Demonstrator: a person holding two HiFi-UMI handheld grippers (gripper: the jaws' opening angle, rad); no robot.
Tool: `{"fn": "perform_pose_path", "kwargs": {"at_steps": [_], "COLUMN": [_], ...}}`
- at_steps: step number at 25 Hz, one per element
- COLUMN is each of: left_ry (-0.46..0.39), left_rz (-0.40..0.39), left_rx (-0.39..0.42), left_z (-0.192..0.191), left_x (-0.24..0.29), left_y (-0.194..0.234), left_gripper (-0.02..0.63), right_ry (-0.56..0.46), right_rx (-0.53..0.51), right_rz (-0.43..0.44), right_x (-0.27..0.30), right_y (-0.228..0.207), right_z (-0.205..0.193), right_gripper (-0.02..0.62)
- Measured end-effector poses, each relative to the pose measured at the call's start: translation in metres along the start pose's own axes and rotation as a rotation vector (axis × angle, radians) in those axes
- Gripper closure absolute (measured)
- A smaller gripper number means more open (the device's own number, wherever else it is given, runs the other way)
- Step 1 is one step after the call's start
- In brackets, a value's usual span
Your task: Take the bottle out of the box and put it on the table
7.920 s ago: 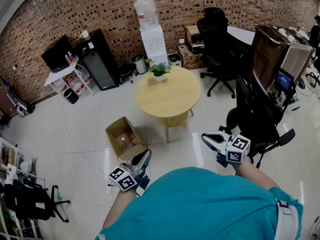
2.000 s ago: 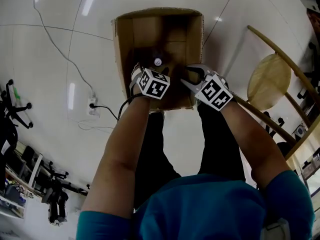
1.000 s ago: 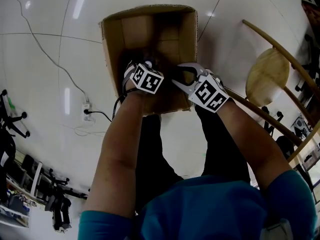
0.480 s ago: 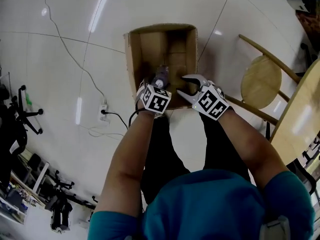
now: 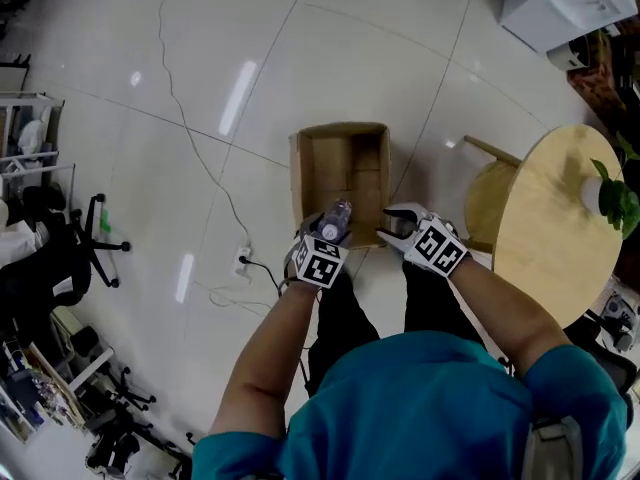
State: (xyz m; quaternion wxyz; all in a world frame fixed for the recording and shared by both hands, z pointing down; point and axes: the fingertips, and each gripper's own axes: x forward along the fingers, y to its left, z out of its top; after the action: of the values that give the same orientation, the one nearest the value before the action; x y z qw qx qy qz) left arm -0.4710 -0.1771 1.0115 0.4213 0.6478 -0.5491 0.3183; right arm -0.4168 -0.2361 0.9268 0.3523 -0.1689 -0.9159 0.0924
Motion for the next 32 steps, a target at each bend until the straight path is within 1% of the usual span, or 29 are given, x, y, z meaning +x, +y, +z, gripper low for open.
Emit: {"fn": "perform_pose_path", "kwargs": {"at_steps": [6,10,12,15,17,20,22,25,29,32], "left_ry": [-0.033,-0.092,-0.115,-0.155,-0.189,-0.209,-0.218,-0.231,-0.24,-0.246], "left_rz": [0.053,0.103,0.134,0.176,0.197,0.208,0.21,0.183,0.094,0.03], "left_rx": [0.011,0.041,0.033,0.017,0.014,-0.003,0.024,0.103,0.208,0.298], "left_z": [0.022,0.016,0.022,0.041,0.045,0.036,0.036,0.031,0.014,0.005], "left_x": [-0.098,-0.151,-0.175,-0.21,-0.234,-0.262,-0.274,-0.3,-0.352,-0.372], "left_y": [-0.072,-0.126,-0.144,-0.165,-0.176,-0.191,-0.198,-0.207,-0.222,-0.239], "left_gripper": [0.287,0.287,0.287,0.287,0.287,0.287,0.287,0.287,0.287,0.287], "right_ry": [-0.084,-0.156,-0.18,-0.187,-0.196,-0.221,-0.244,-0.264,-0.299,-0.319], "right_rx": [-0.088,-0.163,-0.223,-0.307,-0.328,-0.32,-0.312,-0.31,-0.253,-0.218], "right_rz": [0.035,0.058,0.081,0.116,0.132,0.133,0.116,0.059,-0.068,-0.178], "right_x": [-0.099,-0.153,-0.175,-0.21,-0.231,-0.258,-0.274,-0.294,-0.328,-0.356], "right_y": [0.069,0.126,0.139,0.148,0.159,0.178,0.186,0.204,0.244,0.27], "right_z": [0.048,0.054,0.06,0.075,0.083,0.085,0.085,0.095,0.127,0.129], "right_gripper": [0.426,0.426,0.426,0.426,0.426,0.426,0.426,0.426,0.426,0.426]}}
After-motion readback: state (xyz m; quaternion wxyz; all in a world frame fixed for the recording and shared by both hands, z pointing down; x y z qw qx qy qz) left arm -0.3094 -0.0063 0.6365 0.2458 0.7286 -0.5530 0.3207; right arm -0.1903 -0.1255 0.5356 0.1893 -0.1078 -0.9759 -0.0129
